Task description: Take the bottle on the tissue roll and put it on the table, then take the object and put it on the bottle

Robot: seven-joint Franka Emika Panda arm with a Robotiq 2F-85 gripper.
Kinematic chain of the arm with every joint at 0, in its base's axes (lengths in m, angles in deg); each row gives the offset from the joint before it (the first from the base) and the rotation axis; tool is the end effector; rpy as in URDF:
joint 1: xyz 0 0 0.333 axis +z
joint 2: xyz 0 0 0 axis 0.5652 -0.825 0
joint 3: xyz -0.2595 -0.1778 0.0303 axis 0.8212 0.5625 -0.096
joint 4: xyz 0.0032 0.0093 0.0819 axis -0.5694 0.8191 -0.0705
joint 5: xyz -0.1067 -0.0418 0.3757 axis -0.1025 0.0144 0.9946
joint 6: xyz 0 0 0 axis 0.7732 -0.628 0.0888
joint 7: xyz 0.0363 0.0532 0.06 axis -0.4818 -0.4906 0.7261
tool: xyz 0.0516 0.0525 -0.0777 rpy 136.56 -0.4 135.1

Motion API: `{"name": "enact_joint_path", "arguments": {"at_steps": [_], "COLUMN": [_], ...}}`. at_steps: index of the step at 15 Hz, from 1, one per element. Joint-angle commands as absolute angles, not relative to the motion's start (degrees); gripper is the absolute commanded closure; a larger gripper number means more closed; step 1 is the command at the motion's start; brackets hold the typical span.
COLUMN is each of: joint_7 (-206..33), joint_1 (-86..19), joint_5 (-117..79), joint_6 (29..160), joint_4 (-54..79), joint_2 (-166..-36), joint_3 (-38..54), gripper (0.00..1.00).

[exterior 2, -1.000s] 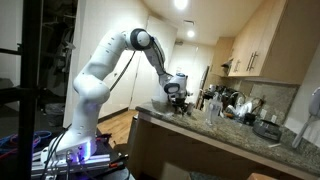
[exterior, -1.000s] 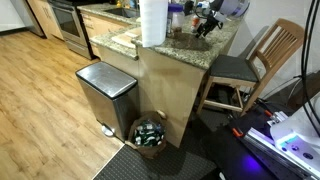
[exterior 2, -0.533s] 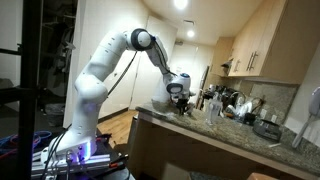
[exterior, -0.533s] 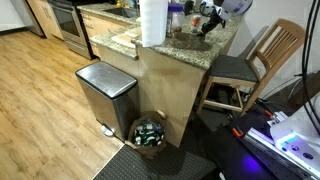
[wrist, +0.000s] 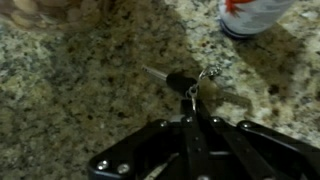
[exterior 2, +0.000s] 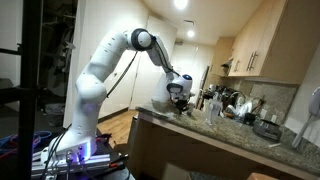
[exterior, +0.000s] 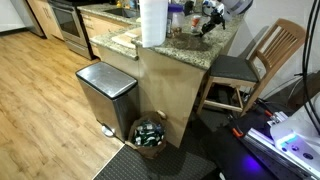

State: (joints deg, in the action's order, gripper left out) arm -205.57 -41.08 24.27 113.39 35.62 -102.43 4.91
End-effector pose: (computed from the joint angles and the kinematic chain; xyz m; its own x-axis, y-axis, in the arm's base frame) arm 0.6167 -0.1011 0.3267 -0.8456 -0.2084 -0.4914 -0.2927 0.9509 0.1004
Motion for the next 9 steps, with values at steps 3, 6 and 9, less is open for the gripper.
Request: {"name": "enact_joint_path", "arguments": {"at_steps": [3, 6, 9], "joint_7": [-191.32, -189.11, -185.04], "joint_1": [-39.58, -36.60, -34.63], "joint_5": [39.50, 44.23, 46.85], "joint_6": [108.50, 113.53, 120.82], "joint_4": [45.88, 51.80, 55.67], "joint_2": [-88.18, -78.94, -71.72], "joint_3": [1.74, 2.07, 1.34], "gripper": [1.00, 1.00, 1.00]}}
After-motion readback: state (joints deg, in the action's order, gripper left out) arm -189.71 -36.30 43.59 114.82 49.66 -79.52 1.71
